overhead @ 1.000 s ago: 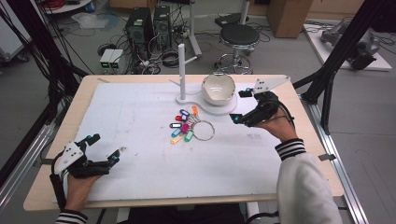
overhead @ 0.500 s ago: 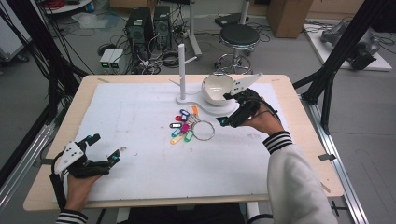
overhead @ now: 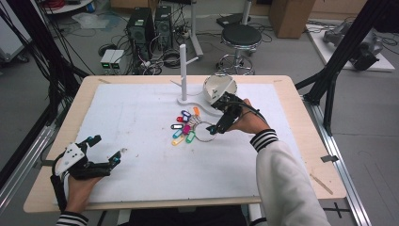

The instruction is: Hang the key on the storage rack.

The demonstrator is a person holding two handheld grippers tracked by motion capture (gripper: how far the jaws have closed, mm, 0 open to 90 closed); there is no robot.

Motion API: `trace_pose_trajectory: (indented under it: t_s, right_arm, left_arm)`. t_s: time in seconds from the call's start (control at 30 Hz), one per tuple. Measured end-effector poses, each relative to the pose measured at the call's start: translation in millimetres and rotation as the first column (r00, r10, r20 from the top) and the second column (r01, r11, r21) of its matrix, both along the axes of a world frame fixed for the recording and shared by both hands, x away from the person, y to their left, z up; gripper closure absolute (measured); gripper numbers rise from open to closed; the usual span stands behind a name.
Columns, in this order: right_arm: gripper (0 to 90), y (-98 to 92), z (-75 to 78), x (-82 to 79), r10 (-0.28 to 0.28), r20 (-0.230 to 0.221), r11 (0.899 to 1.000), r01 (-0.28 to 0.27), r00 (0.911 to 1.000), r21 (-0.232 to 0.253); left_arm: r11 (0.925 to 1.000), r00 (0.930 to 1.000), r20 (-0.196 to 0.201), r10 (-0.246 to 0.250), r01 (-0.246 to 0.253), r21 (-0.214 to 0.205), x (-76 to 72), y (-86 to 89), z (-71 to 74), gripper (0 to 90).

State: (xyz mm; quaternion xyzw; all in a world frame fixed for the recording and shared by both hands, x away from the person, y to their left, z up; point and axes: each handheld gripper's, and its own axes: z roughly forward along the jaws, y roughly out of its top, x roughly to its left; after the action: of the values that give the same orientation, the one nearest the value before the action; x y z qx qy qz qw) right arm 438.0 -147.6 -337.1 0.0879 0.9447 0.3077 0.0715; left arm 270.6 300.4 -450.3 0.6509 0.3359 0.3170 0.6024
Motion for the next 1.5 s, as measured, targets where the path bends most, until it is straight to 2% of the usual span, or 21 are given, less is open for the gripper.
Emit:
trace_pose_trajectory:
  t_s: [0.23, 0.33, 0.53, 0.67, 0.8, 0.9, 1.03, 1.13, 1.2, 1.23, 1.33, 1.47, 1.5]
  right_arm:
    - [1.1, 11.1, -12.5, 1.9, 0.026, -0.016, 0.997, -0.027, 0.9995, -0.076]
    - [1.1, 13.9, -15.3, 1.8, 0.03, -0.018, 0.996, -0.031, 0.9994, -0.089]
    - [1.1, 20.1, -27.9, 1.4, 0.053, -0.043, 0.981, -0.06, 0.9977, -0.183]
    - [1.2, 22.3, -31.0, 0.9, 0.074, -0.048, 0.977, -0.082, 0.9961, -0.198]
    - [1.2, 28.6, -34.7, -0.9, 0.102, -0.053, 0.961, -0.112, 0.9934, -0.254]
    - [1.2, 32.7, -36.6, -1.1, 0.117, -0.061, 0.957, -0.129, 0.9912, -0.259]
    - [1.1, 42.9, -43.1, -0.6, 0.145, -0.078, 0.938, -0.162, 0.9864, -0.308]
    - [1.2, 46.2, -46.6, 0.0, 0.159, -0.083, 0.93, -0.177, 0.9838, -0.321]
    - [1.1, 50.4, -50.9, -0.8, 0.187, -0.095, 0.923, -0.208, 0.9777, -0.323]
    - [1.1, 50.4, -50.9, -0.8, 0.187, -0.095, 0.923, -0.208, 0.9777, -0.323]
    - [1.1, 53.5, -55.1, -1.5, 0.203, -0.095, 0.906, -0.224, 0.9745, -0.359]
    - [1.6, 53.8, -58.4, -0.6, 0.199, -0.097, 0.894, -0.221, 0.9752, -0.39]
    - [4.4, 53.7, -59.2, -0.4, 0.2, -0.099, 0.89, -0.223, 0.9748, -0.397]
  left_arm:
    - [1.0, 1.0, -0.001, 0.0, 0.0, 0.0, 0.0, 0.0, 0.0, 1.8]
    - [1.0, 1.0, 0.0, 0.0, 0.0, 0.001, 0.0, 0.0, 0.0, 1.8]
    - [1.0, 1.0, -0.001, 0.0, 0.0, 0.001, 0.1, 0.1, 0.0, 1.8]
    - [1.0, 1.0, -0.002, 0.0, 0.0, 0.002, 0.0, 0.0, 0.1, 1.8]
    - [1.0, 1.0, -0.001, 0.0, 0.0, 0.003, 0.1, -0.1, 0.1, 1.8]
    - [1.0, 1.0, -0.002, 0.0, 0.0, 0.005, 0.2, -0.1, 0.1, 1.8]
    - [1.0, 1.0, -0.001, -0.002, 0.002, 0.003, 0.1, -0.4, 0.1, 1.8]
    - [1.0, 1.0, -0.001, -0.001, 0.001, 0.003, -0.1, -0.6, 0.0, 1.8]
    - [1.0, 1.0, 0.001, -0.001, 0.001, 0.005, 0.1, -0.4, 0.1, 1.8]
    - [1.0, 1.0, -0.001, 0.0, 0.0, 0.004, 0.0, -0.5, 0.1, 1.8]
    - [1.0, 1.0, -0.001, -0.001, 0.001, 0.004, 0.1, -0.4, 0.1, 1.8]
    - [1.0, 1.0, -0.001, -0.001, 0.001, 0.005, 0.2, -0.3, 0.1, 1.8]
    - [1.0, 1.0, -0.002, -0.002, 0.002, 0.004, 0.1, -0.4, 0.1, 1.8]
